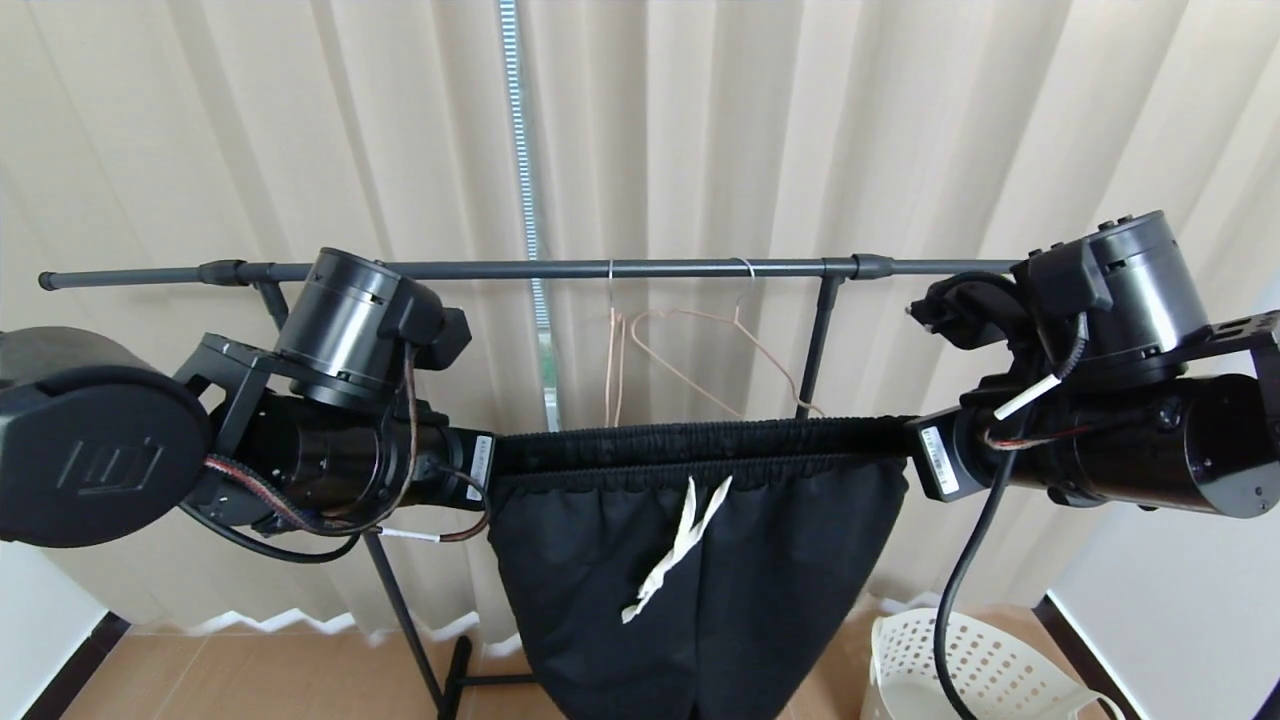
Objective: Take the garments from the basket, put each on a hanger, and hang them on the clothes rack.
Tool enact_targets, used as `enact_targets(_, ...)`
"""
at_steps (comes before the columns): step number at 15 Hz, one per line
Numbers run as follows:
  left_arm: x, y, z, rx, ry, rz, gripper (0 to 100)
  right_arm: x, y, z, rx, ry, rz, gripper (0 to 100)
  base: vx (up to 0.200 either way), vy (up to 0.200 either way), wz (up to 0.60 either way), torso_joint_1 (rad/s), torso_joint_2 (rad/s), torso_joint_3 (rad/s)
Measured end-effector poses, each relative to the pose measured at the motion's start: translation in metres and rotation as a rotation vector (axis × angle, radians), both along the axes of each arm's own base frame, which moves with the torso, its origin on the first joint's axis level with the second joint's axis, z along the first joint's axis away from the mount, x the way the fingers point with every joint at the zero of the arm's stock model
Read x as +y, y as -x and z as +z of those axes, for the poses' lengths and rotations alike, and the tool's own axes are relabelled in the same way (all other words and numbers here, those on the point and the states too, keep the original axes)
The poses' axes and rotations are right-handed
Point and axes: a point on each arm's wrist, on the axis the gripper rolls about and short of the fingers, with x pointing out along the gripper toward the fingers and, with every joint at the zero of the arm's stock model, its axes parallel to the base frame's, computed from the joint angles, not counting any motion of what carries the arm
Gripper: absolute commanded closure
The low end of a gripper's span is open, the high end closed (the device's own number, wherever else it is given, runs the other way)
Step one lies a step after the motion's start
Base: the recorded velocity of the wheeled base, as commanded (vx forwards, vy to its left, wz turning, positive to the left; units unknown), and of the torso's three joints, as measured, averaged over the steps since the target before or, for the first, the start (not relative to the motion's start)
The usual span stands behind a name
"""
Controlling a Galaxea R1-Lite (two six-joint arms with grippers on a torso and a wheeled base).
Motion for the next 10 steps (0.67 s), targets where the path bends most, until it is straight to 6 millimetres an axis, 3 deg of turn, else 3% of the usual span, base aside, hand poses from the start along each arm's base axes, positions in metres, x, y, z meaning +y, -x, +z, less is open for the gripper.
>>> enact_targets(5, 0.006, -0.005, 0.012, -0.023, 0.076, -0.027, 100, -0.015, 0.002, 0.000, -0.008, 0.061, 0.005, 100, 0.000, 0.000, 0.00, 0.000, 0.00, 0.000)
enact_targets(7, -0.001, -0.017, 0.034, -0.085, 0.140, -0.058, 100, -0.022, 0.017, -0.005, 0.010, 0.177, 0.108, 100, 0.000, 0.000, 0.00, 0.000, 0.00, 0.000)
enact_targets(10, -0.019, -0.048, 0.063, -0.177, 0.214, -0.099, 100, -0.023, 0.050, -0.007, 0.039, 0.216, 0.274, 100, 0.000, 0.000, 0.00, 0.000, 0.00, 0.000)
